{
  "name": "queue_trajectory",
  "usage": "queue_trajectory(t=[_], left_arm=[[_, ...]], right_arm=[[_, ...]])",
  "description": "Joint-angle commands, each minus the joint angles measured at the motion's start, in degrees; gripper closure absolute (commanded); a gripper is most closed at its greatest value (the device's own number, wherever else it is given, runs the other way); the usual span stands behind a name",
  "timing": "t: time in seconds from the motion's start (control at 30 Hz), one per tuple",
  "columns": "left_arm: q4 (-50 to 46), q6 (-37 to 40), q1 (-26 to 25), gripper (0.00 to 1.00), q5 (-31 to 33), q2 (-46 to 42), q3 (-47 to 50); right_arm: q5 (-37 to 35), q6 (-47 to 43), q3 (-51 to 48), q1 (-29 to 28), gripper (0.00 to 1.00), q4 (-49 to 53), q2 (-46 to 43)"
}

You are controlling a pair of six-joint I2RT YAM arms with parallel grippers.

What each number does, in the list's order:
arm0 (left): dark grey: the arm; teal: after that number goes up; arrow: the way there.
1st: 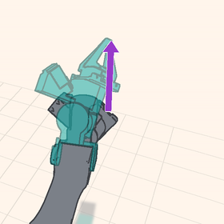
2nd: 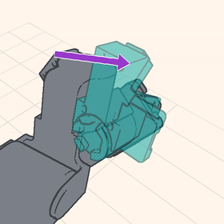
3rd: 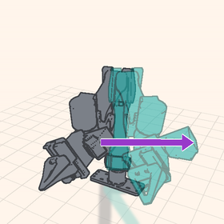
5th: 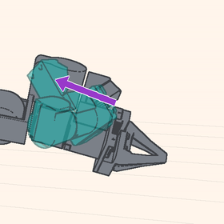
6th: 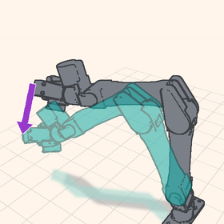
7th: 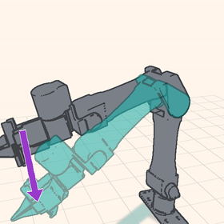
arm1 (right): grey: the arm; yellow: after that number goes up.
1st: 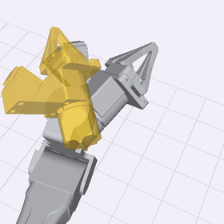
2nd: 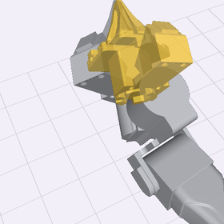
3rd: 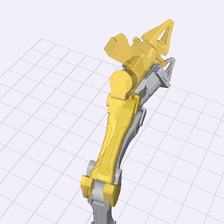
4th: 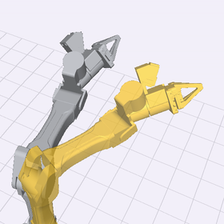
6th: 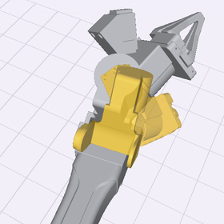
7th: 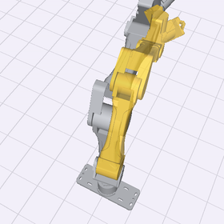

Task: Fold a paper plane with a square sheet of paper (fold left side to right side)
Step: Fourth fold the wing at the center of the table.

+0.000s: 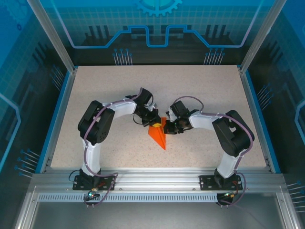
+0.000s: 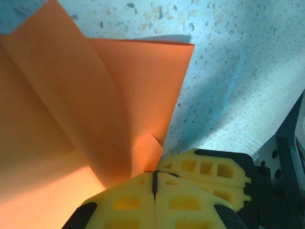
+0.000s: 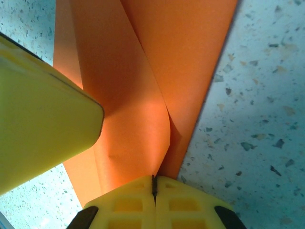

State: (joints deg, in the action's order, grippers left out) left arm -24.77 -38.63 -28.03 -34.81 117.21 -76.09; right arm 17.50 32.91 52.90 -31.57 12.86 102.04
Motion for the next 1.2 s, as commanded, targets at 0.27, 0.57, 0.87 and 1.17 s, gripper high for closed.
queue_trajectory(t=[0.27,0.57,0.87,1.17], left_arm=[[-4.50,3.30,-0.45,0.96,2.83,2.41,-0.47],[-4.42,4.00,-0.48,0.98,4.70,3.16,1.64],[-3.29,4.00,-0.50,0.99,6.12,3.29,4.85],[-1.17,3.13,-0.48,0.99,6.27,2.95,7.93]], right_arm=[[-2.20,-1.62,0.40,-0.95,0.99,4.85,2.33],[-2.53,-1.66,0.36,-0.95,0.99,5.20,2.22],[-1.45,-0.97,0.26,-0.75,0.96,2.61,0.32],[1.22,0.05,-0.82,0.37,0.82,-1.66,-8.72]])
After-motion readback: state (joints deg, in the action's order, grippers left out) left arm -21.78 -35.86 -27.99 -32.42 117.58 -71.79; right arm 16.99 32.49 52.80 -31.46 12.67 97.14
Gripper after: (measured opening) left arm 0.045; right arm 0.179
